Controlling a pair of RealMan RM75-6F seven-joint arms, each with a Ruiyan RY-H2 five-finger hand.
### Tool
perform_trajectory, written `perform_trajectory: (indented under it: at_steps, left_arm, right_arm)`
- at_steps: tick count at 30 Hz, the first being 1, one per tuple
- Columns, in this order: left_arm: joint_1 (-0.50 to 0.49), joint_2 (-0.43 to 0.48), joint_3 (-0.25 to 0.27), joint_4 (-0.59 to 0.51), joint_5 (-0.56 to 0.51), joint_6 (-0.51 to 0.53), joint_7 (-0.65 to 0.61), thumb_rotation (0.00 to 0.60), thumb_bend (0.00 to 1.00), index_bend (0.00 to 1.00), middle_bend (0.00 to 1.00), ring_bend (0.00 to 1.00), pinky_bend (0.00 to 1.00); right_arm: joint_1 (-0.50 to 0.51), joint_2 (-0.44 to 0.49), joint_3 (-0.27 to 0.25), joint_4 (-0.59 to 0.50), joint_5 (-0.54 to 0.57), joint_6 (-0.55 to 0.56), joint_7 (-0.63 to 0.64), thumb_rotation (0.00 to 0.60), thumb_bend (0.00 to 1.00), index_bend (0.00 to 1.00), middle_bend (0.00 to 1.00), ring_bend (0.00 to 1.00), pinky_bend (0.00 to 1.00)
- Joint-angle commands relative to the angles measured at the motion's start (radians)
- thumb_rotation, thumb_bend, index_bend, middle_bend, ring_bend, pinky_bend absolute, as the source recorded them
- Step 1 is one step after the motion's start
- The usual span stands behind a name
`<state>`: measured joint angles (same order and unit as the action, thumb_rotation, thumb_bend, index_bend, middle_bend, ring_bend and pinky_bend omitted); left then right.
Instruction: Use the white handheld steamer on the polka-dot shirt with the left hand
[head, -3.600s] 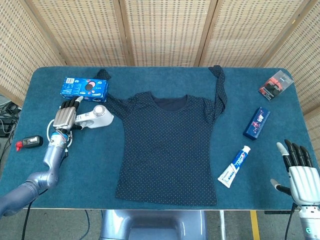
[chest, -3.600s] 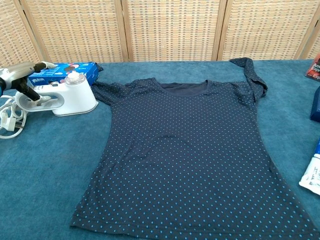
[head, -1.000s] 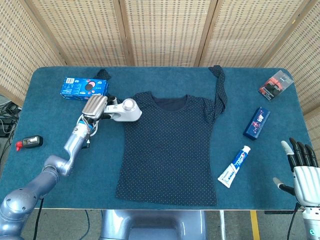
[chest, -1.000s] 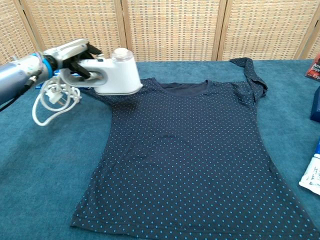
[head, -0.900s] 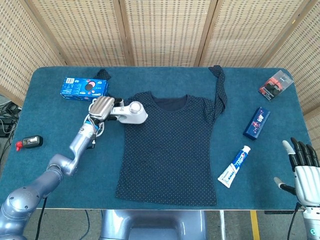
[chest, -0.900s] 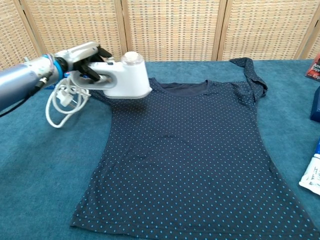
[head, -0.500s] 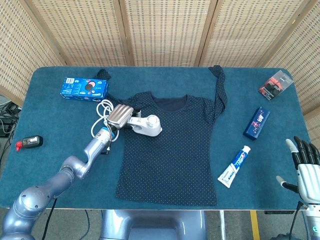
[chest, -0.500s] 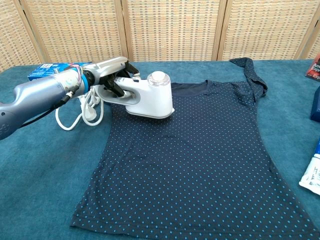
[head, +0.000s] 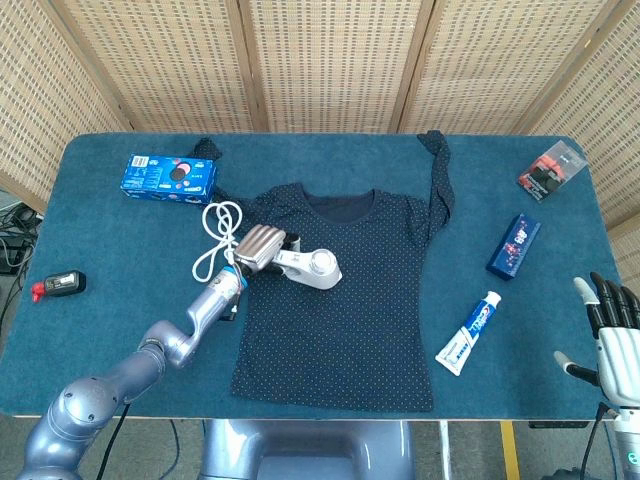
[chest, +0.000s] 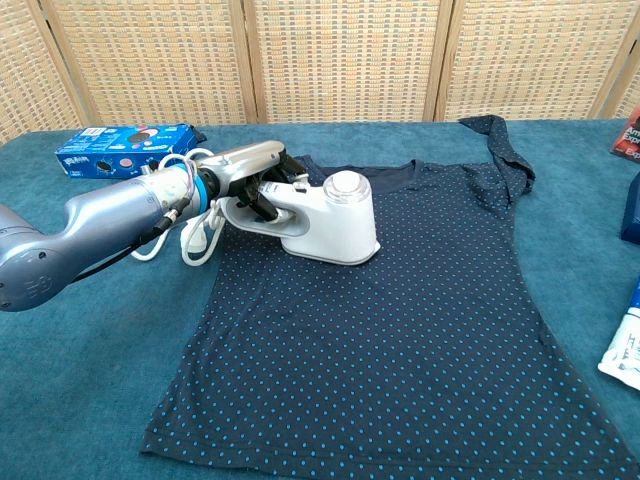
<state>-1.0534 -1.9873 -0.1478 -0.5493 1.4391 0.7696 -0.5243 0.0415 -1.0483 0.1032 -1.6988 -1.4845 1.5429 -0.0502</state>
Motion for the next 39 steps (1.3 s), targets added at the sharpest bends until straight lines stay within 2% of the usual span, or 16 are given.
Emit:
perform_trajectory:
  at_steps: [1,5,10,29,39]
  left_arm:
    - [-0.004,-0.003,0.007,-0.007,0.007,-0.005,-0.002,0.600,0.68,0.93,0.76,0.72,0.81]
    - [-0.013,0.004,0.013,-0.034,0.017,-0.008,-0.003,0.600,0.67,0.93,0.76,0.72,0.81]
    - [-0.032,0.042,0.024,-0.120,0.024,-0.055,0.023,0.600,0.67,0.93,0.76,0.72,0.81]
    - [-0.076,0.114,0.047,-0.428,0.064,-0.078,0.221,0.600,0.67,0.93,0.76,0.72,0.81]
    - [-0.078,0.095,0.060,-0.444,0.069,-0.073,0.307,0.600,0.67,0.93,0.76,0.72,0.81]
  right_arm:
    - [-0.001,0.002,0.000,0.000,0.000,0.001,0.004,0.600,0.00,0.00,0.00,0.00,0.00]
    - [-0.002,0.005,0.001,-0.001,-0.002,0.004,0.011,0.600,0.00,0.00,0.00,0.00,0.00]
    - [-0.003,0.007,0.000,-0.002,-0.004,0.006,0.016,0.600,0.00,0.00,0.00,0.00,0.00]
    - [-0.004,0.011,-0.004,-0.003,-0.011,0.008,0.023,0.600,0.00,0.00,0.00,0.00,0.00]
    - [-0.007,0.014,-0.006,-0.006,-0.018,0.015,0.028,0.600,0.00,0.00,0.00,0.00,0.00]
